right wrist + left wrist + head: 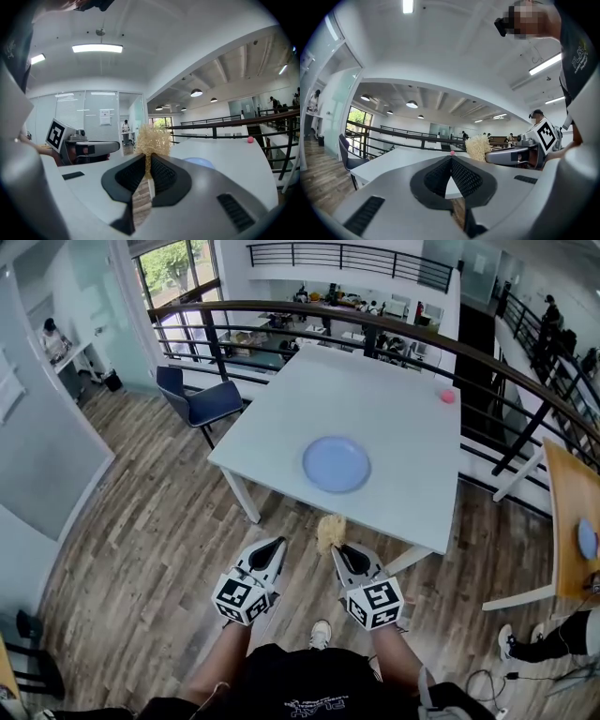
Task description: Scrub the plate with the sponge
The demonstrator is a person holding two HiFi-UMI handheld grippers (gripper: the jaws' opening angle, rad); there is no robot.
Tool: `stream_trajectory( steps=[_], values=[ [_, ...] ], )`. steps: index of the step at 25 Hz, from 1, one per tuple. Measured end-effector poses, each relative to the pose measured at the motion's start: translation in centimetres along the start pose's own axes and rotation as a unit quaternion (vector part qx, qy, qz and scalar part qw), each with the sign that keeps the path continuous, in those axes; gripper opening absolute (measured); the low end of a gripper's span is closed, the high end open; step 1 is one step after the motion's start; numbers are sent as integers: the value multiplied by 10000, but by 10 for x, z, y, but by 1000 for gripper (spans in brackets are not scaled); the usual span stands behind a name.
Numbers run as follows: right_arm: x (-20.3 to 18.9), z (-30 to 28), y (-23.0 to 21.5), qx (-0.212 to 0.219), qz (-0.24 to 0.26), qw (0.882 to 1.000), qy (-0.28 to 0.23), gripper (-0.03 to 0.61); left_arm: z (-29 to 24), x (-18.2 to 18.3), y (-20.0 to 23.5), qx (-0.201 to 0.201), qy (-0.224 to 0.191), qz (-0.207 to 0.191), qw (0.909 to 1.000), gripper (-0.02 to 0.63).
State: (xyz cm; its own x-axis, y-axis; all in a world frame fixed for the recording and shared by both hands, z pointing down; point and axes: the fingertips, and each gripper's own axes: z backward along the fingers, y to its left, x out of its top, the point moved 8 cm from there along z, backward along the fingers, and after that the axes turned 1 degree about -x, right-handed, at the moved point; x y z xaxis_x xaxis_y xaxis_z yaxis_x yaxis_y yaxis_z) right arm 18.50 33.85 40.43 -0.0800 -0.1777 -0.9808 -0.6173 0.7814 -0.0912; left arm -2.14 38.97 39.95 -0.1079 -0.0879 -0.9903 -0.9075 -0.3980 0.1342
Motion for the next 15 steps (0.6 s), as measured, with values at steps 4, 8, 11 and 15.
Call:
stream_trajectory(
  steps=[4, 8, 11, 15],
  values=[
    [-3, -8, -10, 9, -24, 9999, 110, 44, -10, -1, 4, 83, 4, 62, 9999, 12],
    [-9, -24, -25, -119, -111, 9992, 373, 44, -23, -1, 16, 247, -123, 148, 9995, 12],
    [-6, -32, -34, -228, -16, 9990, 383, 44, -38, 0, 26, 167, -120, 186, 9996, 12],
    [4, -57, -48, -435, 77, 9985, 338, 44, -62, 3, 51, -58, -95, 72, 9999, 12]
  ],
)
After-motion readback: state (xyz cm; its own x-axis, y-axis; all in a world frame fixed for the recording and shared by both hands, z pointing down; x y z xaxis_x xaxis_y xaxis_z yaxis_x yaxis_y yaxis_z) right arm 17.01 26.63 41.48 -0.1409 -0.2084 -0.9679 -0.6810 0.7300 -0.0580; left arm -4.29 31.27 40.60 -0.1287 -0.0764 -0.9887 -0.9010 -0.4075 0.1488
